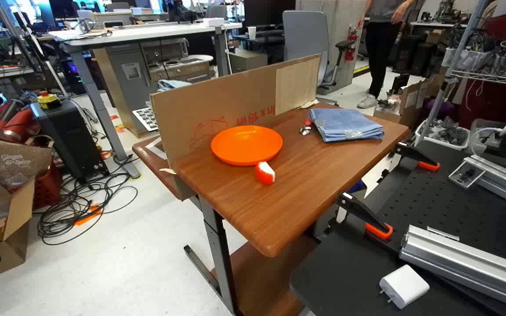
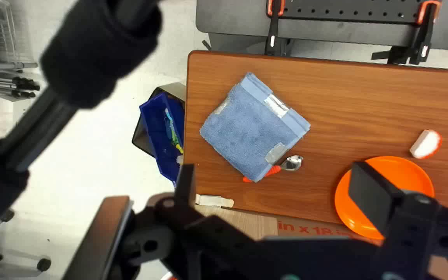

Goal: Slide the towel to the left

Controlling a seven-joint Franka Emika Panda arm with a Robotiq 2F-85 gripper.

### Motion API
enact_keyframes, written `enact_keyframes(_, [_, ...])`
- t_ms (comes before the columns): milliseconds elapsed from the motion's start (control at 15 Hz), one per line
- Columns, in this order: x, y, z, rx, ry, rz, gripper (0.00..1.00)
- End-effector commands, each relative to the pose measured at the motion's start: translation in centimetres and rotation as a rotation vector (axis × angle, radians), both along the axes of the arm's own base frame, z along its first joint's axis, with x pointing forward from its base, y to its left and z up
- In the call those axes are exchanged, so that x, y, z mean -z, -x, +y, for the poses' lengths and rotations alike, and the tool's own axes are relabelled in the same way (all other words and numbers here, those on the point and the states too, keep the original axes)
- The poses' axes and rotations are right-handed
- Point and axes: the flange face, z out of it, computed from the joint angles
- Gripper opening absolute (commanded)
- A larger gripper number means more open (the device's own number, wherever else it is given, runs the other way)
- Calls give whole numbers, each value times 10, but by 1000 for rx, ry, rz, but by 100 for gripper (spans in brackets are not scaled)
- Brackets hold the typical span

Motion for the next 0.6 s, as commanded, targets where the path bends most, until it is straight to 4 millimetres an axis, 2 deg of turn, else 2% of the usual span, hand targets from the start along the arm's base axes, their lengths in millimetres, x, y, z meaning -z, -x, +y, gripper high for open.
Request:
enact_keyframes(0, [-2,0,0,0,0,-2,100])
enact_keyframes(533, [30,-27,-18,31,-11,16,100])
